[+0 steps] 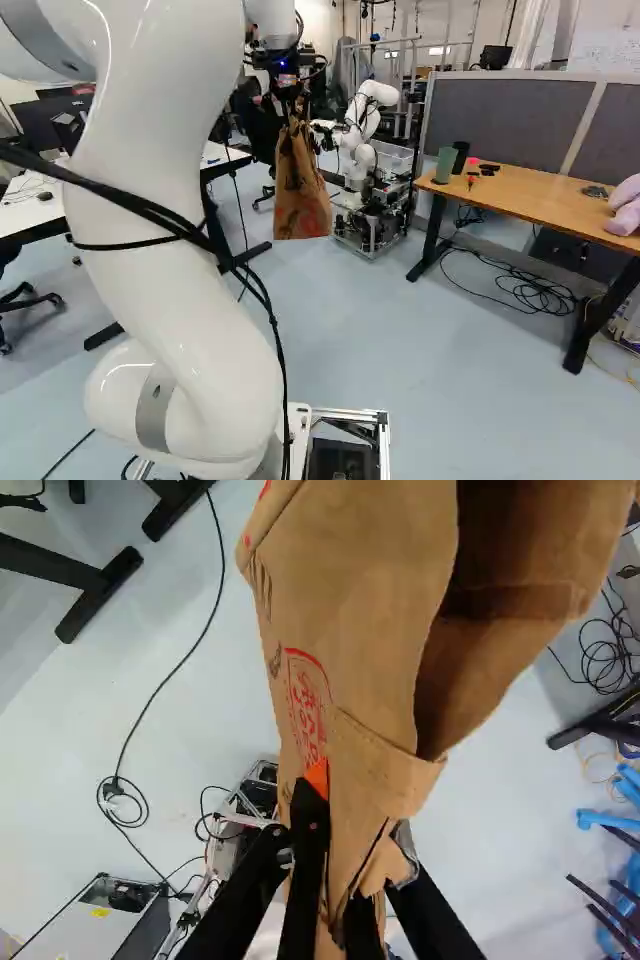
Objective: Pick up the bag on the ground and place it on the table
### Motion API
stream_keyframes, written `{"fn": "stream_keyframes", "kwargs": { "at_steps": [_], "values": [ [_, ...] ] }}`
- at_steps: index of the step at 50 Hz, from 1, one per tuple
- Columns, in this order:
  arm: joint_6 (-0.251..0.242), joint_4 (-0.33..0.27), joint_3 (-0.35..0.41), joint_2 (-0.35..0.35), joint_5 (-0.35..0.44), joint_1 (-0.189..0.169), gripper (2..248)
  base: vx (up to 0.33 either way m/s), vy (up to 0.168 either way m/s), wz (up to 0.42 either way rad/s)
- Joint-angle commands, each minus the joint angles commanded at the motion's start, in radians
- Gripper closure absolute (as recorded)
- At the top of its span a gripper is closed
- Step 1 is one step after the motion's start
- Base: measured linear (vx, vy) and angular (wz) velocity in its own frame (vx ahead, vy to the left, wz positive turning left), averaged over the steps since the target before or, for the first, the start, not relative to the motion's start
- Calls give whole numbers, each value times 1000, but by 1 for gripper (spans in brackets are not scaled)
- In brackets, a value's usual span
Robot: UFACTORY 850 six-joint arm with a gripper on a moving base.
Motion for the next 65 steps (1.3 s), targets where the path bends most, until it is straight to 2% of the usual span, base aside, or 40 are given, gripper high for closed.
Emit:
{"fn": "stream_keyframes", "kwargs": {
  "at_steps": [15,40,65],
  "values": [
    [0,0,-13,15,-49,0,229,0,0,0],
    [0,0,-14,16,-52,0,229,17,1,-27],
    [0,0,-14,16,-52,0,229,-1,-117,-211]
  ]
}}
